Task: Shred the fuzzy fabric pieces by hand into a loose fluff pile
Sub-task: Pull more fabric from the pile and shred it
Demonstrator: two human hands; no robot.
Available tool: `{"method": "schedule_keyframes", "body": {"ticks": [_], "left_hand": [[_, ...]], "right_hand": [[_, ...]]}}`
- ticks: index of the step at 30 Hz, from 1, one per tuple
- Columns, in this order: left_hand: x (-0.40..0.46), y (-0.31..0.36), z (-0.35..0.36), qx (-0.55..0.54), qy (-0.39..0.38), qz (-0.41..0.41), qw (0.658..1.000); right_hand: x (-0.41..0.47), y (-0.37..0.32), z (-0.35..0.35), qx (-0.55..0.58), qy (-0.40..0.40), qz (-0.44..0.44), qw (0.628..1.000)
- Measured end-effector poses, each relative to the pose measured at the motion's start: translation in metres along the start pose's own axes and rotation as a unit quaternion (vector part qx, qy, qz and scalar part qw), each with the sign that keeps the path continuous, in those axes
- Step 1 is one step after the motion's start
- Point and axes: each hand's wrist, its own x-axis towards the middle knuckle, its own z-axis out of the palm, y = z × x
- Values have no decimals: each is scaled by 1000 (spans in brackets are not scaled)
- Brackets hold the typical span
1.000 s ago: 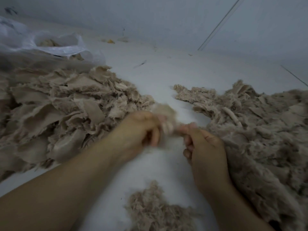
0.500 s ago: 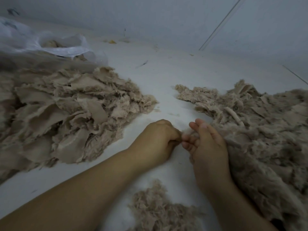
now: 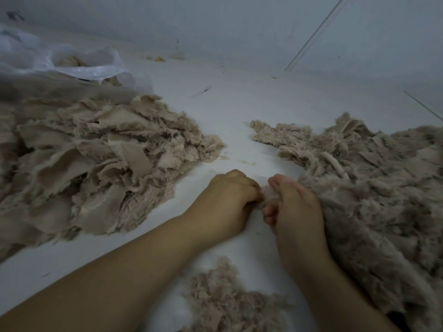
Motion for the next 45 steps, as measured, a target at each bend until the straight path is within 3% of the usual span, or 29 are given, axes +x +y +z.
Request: {"method": "schedule_keyframes", "body": {"ticks": [3, 7, 12, 21, 24, 30, 34, 39, 45], "left_hand": [[-1, -3, 0, -20, 79, -8, 997], [-2, -8, 2, -114, 173, -104, 973], [-2, -9, 0, -196, 224, -144, 944], [-8, 1, -11, -370, 319, -171, 855], [-9, 2, -12, -389, 305, -185, 849], [-7, 5, -7, -460, 221, -214, 833], [-7, 5, -8, -501, 185, -222, 816], [-7, 6, -9, -499, 135, -229, 825], [-6, 1, -8, -542, 135, -282, 780]], "right_hand": [[1, 0, -1, 19, -14, 6, 1000], [4, 3, 0, 50, -40, 26, 998], [3, 7, -1, -9, -34, -12, 999], [7, 11, -5, -95, -21, -21, 995], [5, 9, -7, -102, -12, -21, 994], [-5, 1, -1, -66, -120, -78, 987], [-4, 0, -2, -61, -78, -89, 991], [-3, 3, -4, -57, -81, -90, 991], [-1, 3, -5, -20, -65, -67, 995]]}}
